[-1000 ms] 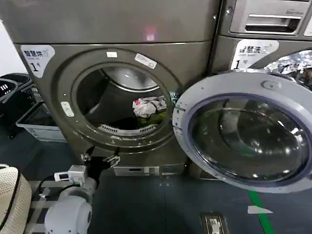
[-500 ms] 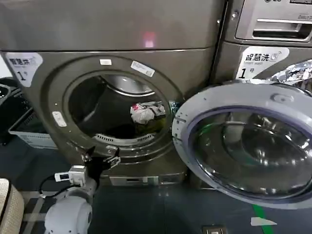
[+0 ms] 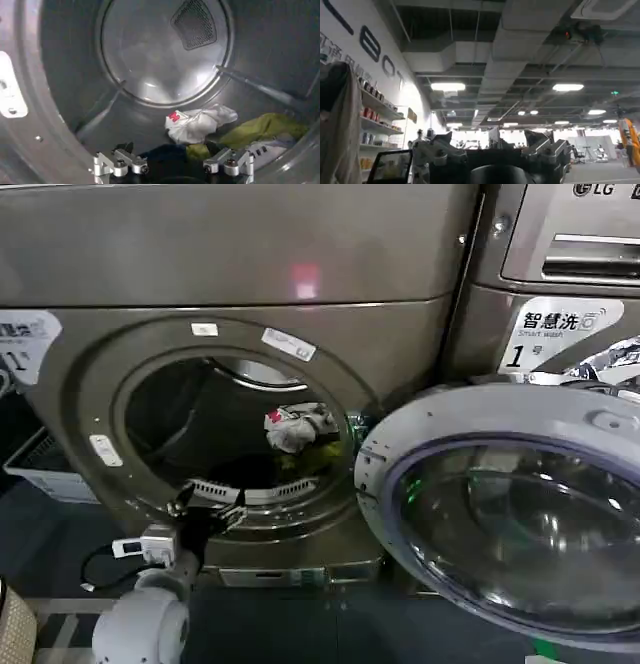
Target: Grasp the clothes from the dryer.
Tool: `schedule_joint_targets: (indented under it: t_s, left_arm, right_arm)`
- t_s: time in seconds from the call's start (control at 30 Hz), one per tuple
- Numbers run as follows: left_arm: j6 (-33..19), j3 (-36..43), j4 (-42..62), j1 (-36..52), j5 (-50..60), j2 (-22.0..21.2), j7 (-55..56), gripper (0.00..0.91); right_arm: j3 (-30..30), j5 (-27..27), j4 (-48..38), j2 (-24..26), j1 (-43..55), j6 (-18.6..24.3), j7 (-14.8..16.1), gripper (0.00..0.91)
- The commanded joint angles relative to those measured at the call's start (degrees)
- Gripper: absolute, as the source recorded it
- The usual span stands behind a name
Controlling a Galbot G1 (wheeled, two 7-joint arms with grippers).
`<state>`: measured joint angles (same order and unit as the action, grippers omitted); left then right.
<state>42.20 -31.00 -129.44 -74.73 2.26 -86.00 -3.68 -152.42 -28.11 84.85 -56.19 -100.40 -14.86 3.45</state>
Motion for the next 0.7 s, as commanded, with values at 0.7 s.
schedule_joint_targets:
  t_s: [0.7]
  left_arm:
    - [2.8,-0.39,4.42,5.14,2.46,0.8,-0.78,0.907]
  right_arm:
    - [0.65,0.36,0.29,-0.42,-0.15,1.1,0.5,0.907]
